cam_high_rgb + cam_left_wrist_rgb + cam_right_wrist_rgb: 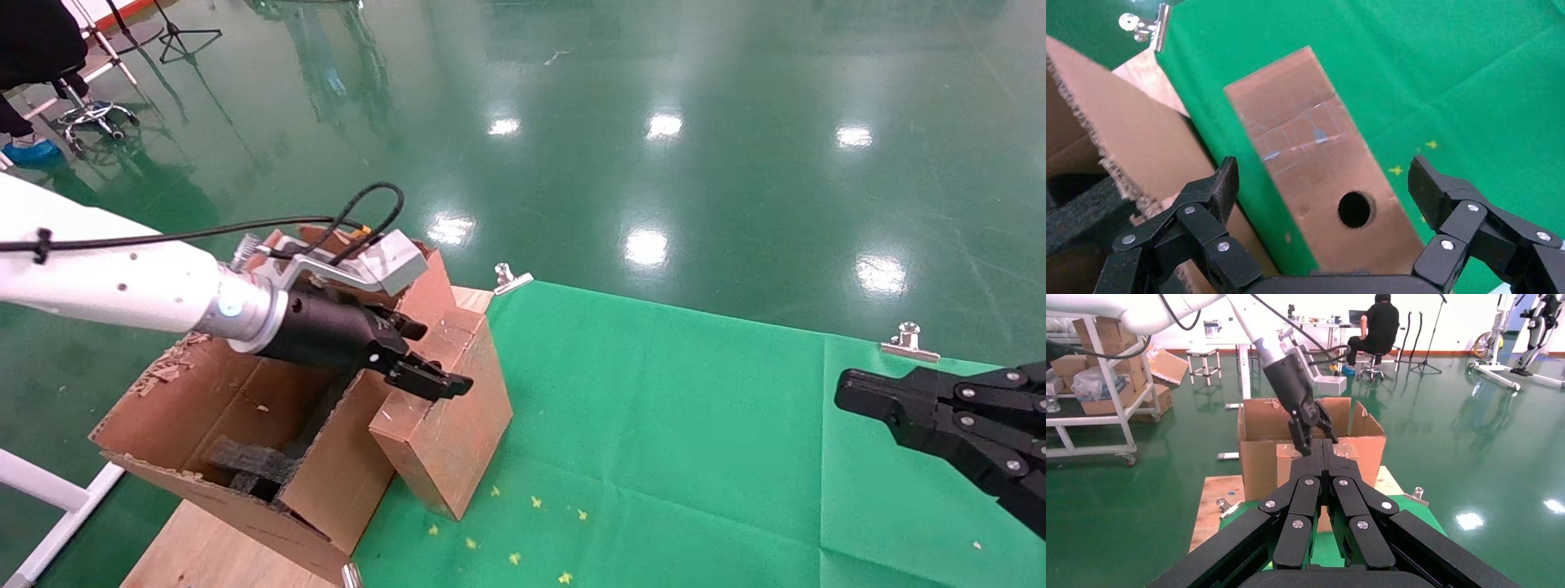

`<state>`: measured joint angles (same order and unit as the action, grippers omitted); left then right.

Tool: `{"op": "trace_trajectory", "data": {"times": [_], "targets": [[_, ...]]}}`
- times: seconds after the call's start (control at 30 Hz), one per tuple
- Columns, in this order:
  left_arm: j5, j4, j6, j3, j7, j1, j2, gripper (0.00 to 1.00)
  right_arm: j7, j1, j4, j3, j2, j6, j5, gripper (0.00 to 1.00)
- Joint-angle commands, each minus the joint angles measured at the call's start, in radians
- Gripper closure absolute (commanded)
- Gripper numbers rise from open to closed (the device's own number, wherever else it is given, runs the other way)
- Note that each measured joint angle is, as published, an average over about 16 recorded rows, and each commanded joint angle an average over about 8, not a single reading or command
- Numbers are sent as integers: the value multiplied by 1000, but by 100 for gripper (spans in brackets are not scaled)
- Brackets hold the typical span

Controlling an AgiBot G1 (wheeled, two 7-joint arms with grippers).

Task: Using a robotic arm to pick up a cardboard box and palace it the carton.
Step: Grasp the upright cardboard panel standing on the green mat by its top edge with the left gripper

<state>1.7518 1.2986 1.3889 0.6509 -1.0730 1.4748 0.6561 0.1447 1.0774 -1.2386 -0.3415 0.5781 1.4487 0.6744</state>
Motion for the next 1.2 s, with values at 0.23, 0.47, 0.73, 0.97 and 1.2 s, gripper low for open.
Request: {"op": "trace_trajectory", "data": {"times": [0.23,0.47,0.73,0.97,1.2], "targets": [[19,9,-39,5,25,-25,7,0,0,0,0,0,0,0,0,53],[23,8,-47,7,35,-30,7,23,0,0,0,0,0,0,0,0],[20,8,-45,5,30,-28,7,100,0,0,0,0,0,0,0,0],[19,7,-42,5,28,-27,6,100,0,0,0,0,0,0,0,0],[18,7,-41,4,27,-26,6,100,0,0,0,0,0,0,0,0]]}}
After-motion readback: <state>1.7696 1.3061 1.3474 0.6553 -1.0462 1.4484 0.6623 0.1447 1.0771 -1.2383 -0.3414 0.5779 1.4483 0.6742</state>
